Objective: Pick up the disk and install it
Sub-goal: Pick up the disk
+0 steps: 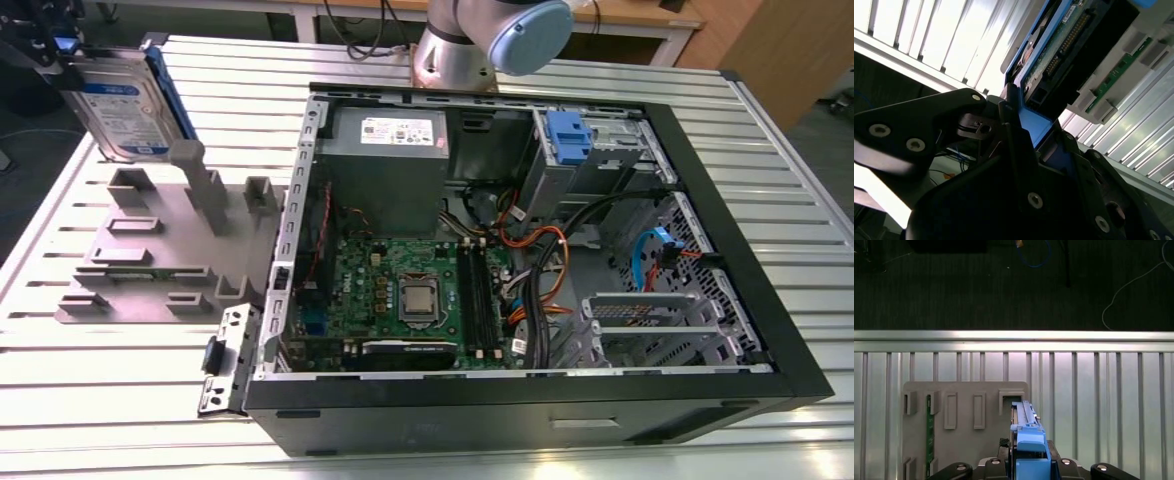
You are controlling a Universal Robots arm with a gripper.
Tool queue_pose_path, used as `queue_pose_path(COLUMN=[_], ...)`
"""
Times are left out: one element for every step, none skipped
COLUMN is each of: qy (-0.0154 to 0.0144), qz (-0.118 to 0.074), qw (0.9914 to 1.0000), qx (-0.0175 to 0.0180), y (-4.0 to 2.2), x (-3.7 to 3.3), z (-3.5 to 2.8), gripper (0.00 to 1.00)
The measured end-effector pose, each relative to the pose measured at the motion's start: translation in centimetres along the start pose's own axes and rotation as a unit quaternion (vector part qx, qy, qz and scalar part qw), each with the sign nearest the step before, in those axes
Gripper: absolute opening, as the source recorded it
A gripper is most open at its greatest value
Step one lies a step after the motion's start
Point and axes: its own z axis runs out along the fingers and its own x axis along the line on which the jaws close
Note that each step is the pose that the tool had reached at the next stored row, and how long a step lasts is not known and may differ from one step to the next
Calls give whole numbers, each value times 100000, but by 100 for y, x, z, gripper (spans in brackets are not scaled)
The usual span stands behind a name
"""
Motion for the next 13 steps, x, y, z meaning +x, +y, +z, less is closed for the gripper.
queue_pose_path(qy=[-58,-63,-84,-112,-118,-127,-129,-131,-127,-129,-131,-132,-132], qz=[-4,-3,-4,-5,-6,-4,-5,-4,-4,-2,-4,-5,-6], qw=[100000,100000,100000,100000,100000,100000,100000,100000,100000,100000,100000,100000,100000], qx=[1,3,-2,-4,1,2,3,4,-4,-1,5,9,6], y=[0,0,0,0,0,0,0,1,1,1,0,0,0], x=[0,0,0,0,0,0,0,0,0,0,-1,0,0], z=[0,0,0,0,0,-1,-2,-5,-9,-11,-12,-13,-15], gripper=[36,36,36,36,36,36,36,36,36,36,36,36,36])
